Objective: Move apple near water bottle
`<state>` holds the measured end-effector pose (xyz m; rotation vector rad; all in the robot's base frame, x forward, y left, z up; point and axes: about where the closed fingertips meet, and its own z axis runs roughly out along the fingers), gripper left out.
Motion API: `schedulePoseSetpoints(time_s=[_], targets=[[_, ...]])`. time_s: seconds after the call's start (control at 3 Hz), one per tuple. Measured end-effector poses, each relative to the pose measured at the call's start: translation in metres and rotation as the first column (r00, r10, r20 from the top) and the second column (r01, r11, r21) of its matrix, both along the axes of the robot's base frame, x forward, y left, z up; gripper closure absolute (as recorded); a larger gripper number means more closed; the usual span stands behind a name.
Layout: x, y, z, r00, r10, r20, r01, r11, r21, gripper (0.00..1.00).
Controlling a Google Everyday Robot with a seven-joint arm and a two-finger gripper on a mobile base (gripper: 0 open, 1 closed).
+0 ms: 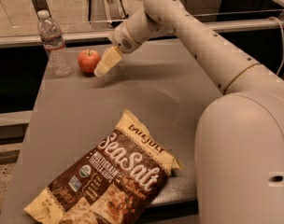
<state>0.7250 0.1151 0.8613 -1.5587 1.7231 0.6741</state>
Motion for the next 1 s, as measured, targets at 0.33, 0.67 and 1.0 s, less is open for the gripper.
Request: schedulePoseSetpoints(time_s=[0.33, 0.67, 1.0], targets=[[0.006, -0.052, 0.037, 0.9959, -0.075, 0.051, 0.069, 0.992, 0.109, 0.0], [0.002, -0.129, 0.084, 0.9746, -0.195, 0.11, 0.163, 0.955, 0.247, 0.0], [0.002, -0.123, 0.083, 0.9763, -0.187, 0.109, 0.156, 0.957, 0.244, 0.0]])
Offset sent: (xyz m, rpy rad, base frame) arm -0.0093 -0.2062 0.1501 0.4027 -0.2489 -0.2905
